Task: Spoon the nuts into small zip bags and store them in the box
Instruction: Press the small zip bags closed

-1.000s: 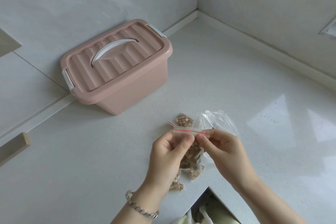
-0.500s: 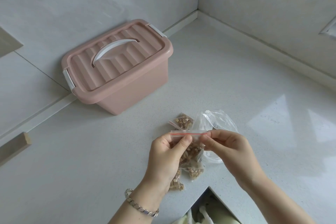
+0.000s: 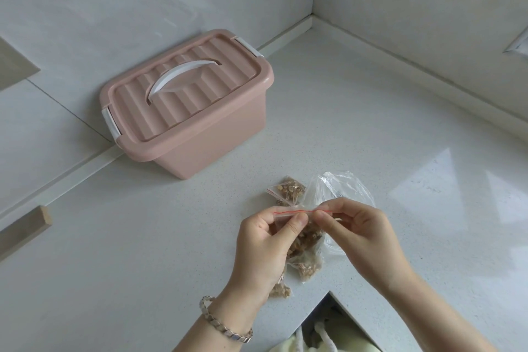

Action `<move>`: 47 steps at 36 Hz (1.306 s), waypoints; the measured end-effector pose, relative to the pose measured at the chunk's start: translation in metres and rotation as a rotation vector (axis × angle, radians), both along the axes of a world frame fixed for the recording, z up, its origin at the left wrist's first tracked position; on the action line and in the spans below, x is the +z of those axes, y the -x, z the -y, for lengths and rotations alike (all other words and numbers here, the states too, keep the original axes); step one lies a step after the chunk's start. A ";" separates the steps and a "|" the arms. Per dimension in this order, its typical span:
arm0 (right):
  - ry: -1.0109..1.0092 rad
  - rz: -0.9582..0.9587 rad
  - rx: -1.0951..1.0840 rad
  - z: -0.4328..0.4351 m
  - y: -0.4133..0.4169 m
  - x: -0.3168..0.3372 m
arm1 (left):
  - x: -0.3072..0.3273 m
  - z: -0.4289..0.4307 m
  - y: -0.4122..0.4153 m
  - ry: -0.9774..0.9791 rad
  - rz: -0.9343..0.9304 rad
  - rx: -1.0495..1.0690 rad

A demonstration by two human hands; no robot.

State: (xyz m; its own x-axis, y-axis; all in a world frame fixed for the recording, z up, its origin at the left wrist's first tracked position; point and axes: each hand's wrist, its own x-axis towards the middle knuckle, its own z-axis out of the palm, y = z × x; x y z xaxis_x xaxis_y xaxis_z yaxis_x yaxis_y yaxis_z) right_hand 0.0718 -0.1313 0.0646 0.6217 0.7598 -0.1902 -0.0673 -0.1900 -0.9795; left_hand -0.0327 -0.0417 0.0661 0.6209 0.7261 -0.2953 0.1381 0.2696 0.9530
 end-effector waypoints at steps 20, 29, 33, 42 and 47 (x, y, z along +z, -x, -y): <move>0.015 0.316 -0.008 -0.001 -0.002 -0.013 | 0.007 -0.017 0.006 -0.097 -0.045 -0.012; -0.029 0.352 0.064 -0.003 -0.004 -0.012 | 0.004 -0.024 0.009 -0.177 -0.053 -0.054; -0.028 0.473 0.211 -0.003 -0.006 -0.010 | 0.006 -0.020 0.011 -0.232 -0.052 -0.175; 0.099 0.827 0.297 -0.008 -0.005 -0.017 | -0.007 -0.019 0.019 -0.361 -0.102 -0.207; 0.120 1.014 0.320 -0.018 -0.009 -0.019 | -0.011 -0.021 0.018 -0.336 -0.108 -0.143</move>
